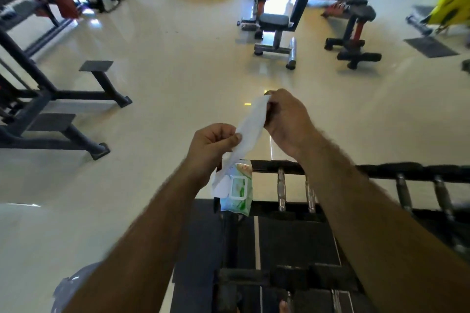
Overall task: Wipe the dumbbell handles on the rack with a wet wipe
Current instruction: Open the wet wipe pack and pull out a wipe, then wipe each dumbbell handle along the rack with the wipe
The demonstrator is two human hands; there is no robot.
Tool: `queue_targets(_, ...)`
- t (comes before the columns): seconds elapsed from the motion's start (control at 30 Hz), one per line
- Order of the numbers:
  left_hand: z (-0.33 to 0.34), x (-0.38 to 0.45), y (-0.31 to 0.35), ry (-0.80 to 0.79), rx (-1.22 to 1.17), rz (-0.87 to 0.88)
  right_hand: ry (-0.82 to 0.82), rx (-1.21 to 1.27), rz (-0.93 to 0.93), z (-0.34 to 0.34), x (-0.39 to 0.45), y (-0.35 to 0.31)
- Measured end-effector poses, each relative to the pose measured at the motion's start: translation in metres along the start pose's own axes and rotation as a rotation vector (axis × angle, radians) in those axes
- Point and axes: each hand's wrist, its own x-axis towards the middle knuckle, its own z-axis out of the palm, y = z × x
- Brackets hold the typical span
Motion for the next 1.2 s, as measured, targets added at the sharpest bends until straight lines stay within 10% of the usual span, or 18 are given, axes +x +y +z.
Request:
queue_targets(0.1,0.014,-0.008,0.022,0.082,-0.065,-0.012,0.163,0.046,0.132,-0.008,-0.019,0.005)
queue_targets(0.27,0.044,-0.019,0.044,0.259,-0.032,0.024,-0.068,0.116,0.381,-0.012,-0.075,0.023)
queue_targets(0.77,0.084,-0.055,0.073,0.310,0.067,-0.006,0.170,-0.124,-0.044,-0.085,-0.082,-0.024)
queue_targets(1.0,0.092,-0.064,0.101,0.244,0.403,0.072,0.001,-0.575,-0.401,-0.118,-0.076,-0.051)
queue_targets(1.2,0.105,-0.067,0.132,0.062,0.216,0.114,-0.058,-0.671,-0.428,-0.122,-0.069,-0.076)
